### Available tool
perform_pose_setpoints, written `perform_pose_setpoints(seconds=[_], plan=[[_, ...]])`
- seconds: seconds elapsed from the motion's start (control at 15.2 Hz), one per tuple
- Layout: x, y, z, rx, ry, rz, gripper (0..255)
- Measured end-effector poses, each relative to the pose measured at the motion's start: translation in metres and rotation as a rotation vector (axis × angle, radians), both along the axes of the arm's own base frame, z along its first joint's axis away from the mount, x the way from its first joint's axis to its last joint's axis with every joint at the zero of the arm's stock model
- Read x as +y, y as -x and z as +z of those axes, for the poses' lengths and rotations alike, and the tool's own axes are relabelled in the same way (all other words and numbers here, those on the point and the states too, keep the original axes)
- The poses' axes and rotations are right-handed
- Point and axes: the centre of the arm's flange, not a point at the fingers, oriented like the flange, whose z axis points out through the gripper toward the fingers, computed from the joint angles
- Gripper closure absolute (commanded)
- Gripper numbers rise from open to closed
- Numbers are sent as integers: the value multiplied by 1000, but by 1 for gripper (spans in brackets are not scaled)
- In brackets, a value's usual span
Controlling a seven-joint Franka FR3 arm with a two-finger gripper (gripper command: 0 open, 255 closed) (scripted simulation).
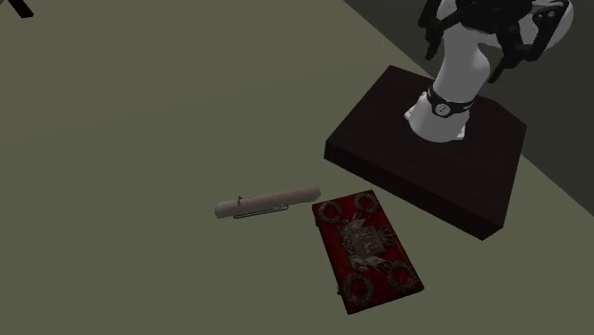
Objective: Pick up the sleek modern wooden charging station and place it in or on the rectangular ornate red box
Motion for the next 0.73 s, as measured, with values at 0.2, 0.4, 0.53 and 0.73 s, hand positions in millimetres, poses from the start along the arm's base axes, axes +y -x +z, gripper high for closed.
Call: perform_pose_setpoints(seconds=[0.2, 0.4, 0.53, 0.73], plan=[[-16, -12, -33, -5, 5, -36, 0], [-31, -27, -64, -10, 10, -73, 0], [-47, -36, -87, -13, 13, -97, 0], [-60, -55, -117, -18, 18, -134, 0]])
